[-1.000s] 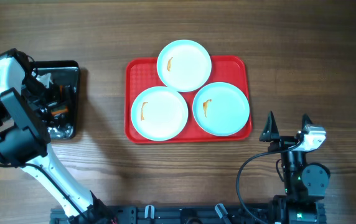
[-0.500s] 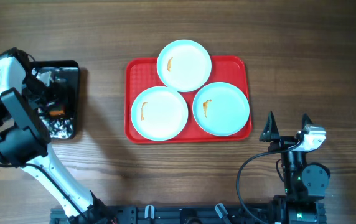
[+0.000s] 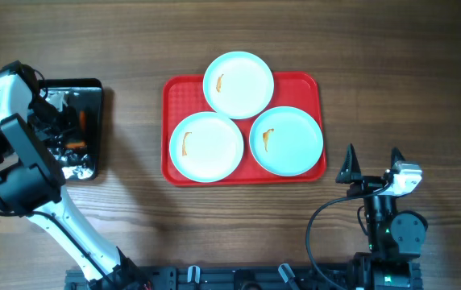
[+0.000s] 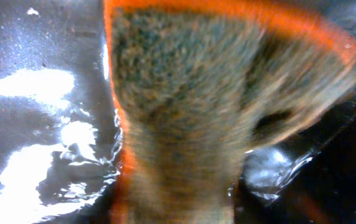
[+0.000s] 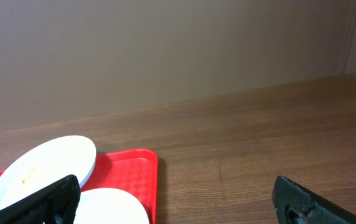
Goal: Clean dirty plates on tray and stack at the side
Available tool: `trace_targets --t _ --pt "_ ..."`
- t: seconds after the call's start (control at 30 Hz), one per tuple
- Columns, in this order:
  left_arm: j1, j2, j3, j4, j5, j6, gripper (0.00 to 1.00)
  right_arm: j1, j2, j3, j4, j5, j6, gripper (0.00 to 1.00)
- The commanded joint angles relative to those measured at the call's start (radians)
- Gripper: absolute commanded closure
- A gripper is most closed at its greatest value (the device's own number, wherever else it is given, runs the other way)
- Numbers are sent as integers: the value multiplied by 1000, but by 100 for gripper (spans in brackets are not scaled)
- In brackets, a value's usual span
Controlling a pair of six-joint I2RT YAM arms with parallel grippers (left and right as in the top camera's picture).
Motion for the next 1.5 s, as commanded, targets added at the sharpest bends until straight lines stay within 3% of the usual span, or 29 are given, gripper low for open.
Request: trace_targets --t 0.0,0.03,0.1,0.13,0.17,0.2,0.23,0.27,0.3,0.33,0.53,0.57,0.63,0.77,0.93,1.03,1.1,1.17,1.2,1.23,1.43,1.47 --pt "2 44 -22 11 -5 9 49 1 -5 -1 3 -1 4 0" --pt "2 44 -22 13 -5 9 0 1 -5 -1 3 -1 4 0" --pt "2 44 -22 23 -5 9 0 1 -5 -1 3 -1 4 2" --pt "2 44 -21 23 -5 9 11 1 -5 -1 3 -1 4 0" --pt "2 44 -21 23 -6 10 87 1 -5 -1 3 -1 4 0" --pt "2 44 -21 22 -9 9 96 1 -5 -1 3 -1 4 0" --pt "2 44 -21 23 -10 9 96 1 -5 -1 3 -1 4 0" --pt "2 44 -21 27 -13 9 86 1 -5 -1 3 -1 4 0" --pt "2 44 -19 27 -18 9 21 1 -5 -1 3 -1 4 0" --pt "2 44 -15 26 -21 9 0 1 -5 -1 3 -1 4 0" --pt "2 42 75 -27 -19 9 0 1 -5 -1 3 -1 4 0" --pt "2 42 75 -28 -19 9 3 1 -5 -1 3 -1 4 0" --pt "2 42 74 -28 -20 9 20 1 -5 -1 3 -1 4 0" --pt "3 43 74 -19 -12 106 18 1 -5 -1 3 -1 4 0" --pt "3 43 74 -12 -12 206 27 1 -5 -1 3 -1 4 0" --pt "3 43 74 -37 -19 219 39 1 -5 -1 3 -1 4 0" --pt "3 43 74 -59 -43 218 57 1 -5 -1 3 -1 4 0" --pt "2 43 74 -69 -46 218 67 1 -5 -1 3 -1 4 0" --pt "2 43 74 -78 -46 218 78 1 -5 -1 3 -1 4 0" --pt "2 43 74 -84 -46 218 96 1 -5 -1 3 -1 4 0" --pt "2 43 74 -70 -46 215 96 1 -5 -1 3 -1 4 0" --pt "2 43 74 -51 -45 214 57 1 -5 -1 3 -1 4 0"
